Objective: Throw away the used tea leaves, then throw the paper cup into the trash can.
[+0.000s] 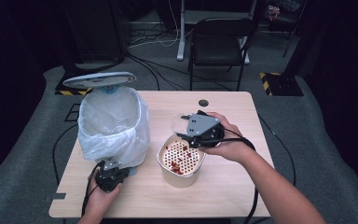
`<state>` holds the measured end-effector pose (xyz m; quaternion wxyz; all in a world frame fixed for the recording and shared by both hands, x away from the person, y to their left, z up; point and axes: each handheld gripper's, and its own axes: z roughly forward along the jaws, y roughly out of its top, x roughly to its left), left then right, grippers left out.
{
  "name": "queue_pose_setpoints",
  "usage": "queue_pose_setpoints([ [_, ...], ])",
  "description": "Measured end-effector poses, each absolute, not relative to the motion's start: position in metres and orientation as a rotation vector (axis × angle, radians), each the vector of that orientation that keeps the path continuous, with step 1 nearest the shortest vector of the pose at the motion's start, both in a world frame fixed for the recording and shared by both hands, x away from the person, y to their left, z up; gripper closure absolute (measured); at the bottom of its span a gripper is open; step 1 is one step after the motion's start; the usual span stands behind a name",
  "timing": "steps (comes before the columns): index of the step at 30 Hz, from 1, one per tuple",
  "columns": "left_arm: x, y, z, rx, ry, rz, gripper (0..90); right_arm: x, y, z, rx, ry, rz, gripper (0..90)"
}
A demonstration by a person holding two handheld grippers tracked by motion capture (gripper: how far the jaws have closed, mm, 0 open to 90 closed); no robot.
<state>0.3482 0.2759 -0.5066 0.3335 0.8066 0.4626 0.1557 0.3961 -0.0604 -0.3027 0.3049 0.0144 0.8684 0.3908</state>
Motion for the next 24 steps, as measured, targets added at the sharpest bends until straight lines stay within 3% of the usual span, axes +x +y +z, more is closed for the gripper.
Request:
queue_pose_setpoints([
  [11,0.349,0.277,-0.506,2.123,1.190,0.404,88.3,0.411,-0.062,-0.293,0.234,2.355,1.213,46.0],
  [12,0.348,0.270,-0.510,2.006,1.236,0.390,88.3,0.413,-0.061,-0.293,0.255,2.364,1.229,46.0],
  [13,0.349,0.277,-0.506,2.124,1.187,0.403,88.3,0.415,-0.061,-0.294,0.262,2.369,1.235,45.9],
  [24,0.350,0.277,-0.506,2.126,1.185,0.400,88.3,0.429,-0.051,-0.290,0.355,2.369,1.364,46.0],
])
